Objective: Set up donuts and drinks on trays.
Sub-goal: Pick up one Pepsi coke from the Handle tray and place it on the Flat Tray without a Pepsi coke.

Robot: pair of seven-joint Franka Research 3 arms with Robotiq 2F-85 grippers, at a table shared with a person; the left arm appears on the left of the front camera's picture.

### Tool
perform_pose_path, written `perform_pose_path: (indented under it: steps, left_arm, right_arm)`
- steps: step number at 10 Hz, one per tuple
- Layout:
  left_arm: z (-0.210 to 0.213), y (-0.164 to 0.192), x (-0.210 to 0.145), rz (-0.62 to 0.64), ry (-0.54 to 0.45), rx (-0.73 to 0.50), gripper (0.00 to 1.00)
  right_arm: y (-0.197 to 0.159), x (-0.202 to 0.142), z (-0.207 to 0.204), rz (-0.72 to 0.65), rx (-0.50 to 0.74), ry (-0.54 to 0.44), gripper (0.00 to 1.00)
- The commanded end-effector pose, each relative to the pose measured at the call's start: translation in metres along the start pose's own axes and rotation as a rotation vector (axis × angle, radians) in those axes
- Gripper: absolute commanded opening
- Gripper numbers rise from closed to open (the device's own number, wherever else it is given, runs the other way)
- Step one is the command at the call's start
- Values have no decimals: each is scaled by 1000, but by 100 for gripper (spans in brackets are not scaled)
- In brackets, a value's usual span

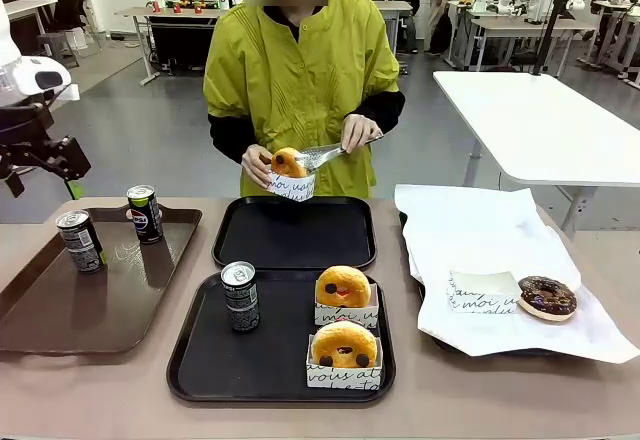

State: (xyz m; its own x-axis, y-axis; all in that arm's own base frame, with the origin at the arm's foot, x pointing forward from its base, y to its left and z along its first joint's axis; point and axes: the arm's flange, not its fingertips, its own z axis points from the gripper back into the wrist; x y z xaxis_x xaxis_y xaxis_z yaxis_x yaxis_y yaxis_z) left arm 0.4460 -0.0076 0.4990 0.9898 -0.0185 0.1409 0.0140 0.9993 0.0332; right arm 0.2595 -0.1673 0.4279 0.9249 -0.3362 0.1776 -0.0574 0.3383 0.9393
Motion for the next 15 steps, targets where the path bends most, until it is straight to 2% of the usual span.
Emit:
perform_pose_path:
  steps: [1, 7, 15]
  left_arm:
    - [-20, 16, 6, -5, -65, 26, 100]
    - [-67, 24, 24, 30, -20, -38, 100]
    - [-109, 18, 44, 55, 49, -31, 100]
  right_arm:
    - [-1, 1, 0, 13, 16, -7, 100]
    - [-1, 1, 0, 13, 16, -7, 100]
    - [-1, 1, 0, 13, 16, -7, 100]
